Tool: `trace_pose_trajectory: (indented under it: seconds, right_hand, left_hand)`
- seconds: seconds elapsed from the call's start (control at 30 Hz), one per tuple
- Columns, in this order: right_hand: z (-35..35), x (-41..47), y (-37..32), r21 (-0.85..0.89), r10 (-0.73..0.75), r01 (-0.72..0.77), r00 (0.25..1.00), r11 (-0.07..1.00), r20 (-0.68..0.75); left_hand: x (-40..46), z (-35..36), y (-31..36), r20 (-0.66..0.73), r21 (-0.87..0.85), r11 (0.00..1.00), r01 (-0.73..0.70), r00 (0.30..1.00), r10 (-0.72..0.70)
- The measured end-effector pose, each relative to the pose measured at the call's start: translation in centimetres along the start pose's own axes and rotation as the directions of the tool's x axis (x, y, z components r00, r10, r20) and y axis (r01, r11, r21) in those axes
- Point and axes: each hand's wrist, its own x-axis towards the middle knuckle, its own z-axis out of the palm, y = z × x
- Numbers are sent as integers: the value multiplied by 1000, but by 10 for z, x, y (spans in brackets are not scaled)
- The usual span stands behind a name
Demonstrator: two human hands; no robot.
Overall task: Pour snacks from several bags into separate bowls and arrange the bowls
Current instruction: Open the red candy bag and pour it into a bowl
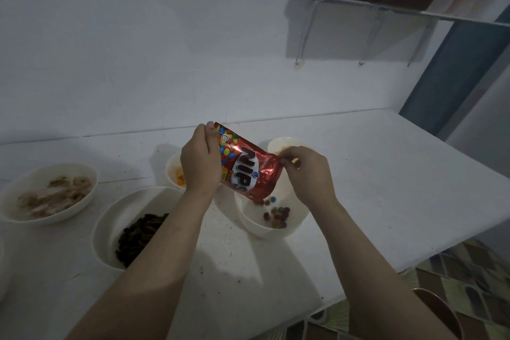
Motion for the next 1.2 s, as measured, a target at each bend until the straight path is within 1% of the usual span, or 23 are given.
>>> trace_pose_trajectory:
  seconds: [0.2,0.37,0.53,0.73,0.83,0.9,0.97,1.03,1.1,1.17,1.2]
  right_hand:
    - [-1,-2,-1,-15,-2,2,1000,1000,3]
    - [-7,-3,1,18,7,-7,1000,1000,-28]
    - [-8,-5,4,-33,41,-42,999,999,-22]
    - [-11,-8,5,-27,-14,13,999,1000,-39]
    - [-10,-10,8,-18,-19,17,998,1000,-63]
    - [-10,-13,12,-21,-2,1,999,1000,-50]
    - [-10,-17,15,-7,26,-26,999,1000,-39]
    - [-9,-20,14,11,41,-41,999,999,-17]
    - [-10,-23,6,87,36,-40,998,995,44]
    - [-11,-23,-8,181,-2,-17,994,983,106]
    - [-10,-22,-15,210,-22,-2,993,978,113]
  left_hand:
    - [-1,-3,2,7,-14,998,-55,998,55]
    - [-3,-5,3,18,-25,996,-86,996,87]
    - [-5,-5,6,7,-23,992,-127,992,127]
    - [-4,-4,9,11,12,988,-151,988,151]
    - [-5,-3,10,29,13,985,-173,985,172]
    - [-8,-1,9,39,28,978,-206,978,205]
    - [-11,0,7,36,32,972,-234,972,233]
    - [-13,1,5,4,42,963,-266,964,266]
    - [-14,2,5,-15,53,948,-314,949,316]
    - [-15,3,9,-15,65,926,-372,927,374]
    - [-16,4,11,-13,70,914,-399,916,401]
